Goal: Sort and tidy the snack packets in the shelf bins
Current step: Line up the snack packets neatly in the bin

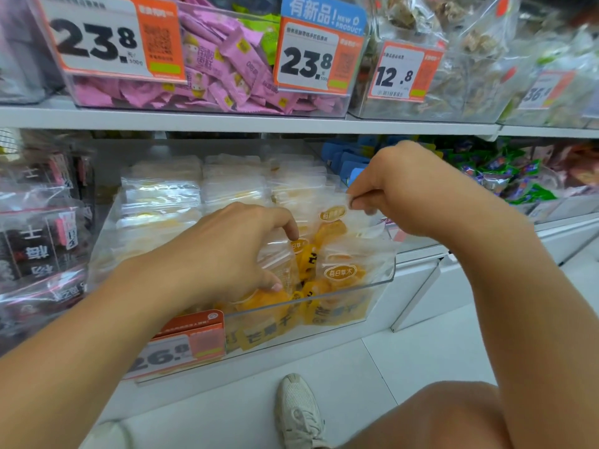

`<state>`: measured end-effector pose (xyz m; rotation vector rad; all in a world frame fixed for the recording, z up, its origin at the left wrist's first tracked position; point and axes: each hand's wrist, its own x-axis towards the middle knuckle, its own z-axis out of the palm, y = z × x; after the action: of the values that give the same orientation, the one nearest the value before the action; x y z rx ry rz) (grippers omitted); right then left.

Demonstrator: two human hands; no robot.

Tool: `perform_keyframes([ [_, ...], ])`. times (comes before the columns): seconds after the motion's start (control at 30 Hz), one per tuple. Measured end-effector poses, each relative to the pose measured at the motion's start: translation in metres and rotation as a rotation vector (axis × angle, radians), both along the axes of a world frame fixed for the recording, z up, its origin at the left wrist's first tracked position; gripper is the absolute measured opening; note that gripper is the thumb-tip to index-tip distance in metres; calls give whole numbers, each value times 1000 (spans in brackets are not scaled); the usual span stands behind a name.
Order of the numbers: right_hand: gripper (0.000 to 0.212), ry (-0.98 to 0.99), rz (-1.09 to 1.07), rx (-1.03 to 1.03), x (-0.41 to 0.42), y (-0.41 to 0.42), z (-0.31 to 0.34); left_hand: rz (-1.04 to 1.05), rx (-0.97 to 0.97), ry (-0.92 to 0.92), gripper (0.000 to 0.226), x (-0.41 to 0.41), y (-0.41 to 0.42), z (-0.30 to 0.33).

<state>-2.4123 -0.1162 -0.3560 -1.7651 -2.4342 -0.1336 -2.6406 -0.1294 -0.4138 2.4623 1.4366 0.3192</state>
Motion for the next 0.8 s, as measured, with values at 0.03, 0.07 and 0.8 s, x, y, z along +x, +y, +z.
perform_keyframes([
  [0.03,17,-41,-5,22,-2,-3,3,0,3,-1,64,0,-1,0],
  [0.07,19,-73,-10,20,-4,-5,4,-2,6,1,65,0,-1,0],
  [0.8,16,-26,-46,-168,15,9,-17,-42,17,15,68,1,9,-7],
])
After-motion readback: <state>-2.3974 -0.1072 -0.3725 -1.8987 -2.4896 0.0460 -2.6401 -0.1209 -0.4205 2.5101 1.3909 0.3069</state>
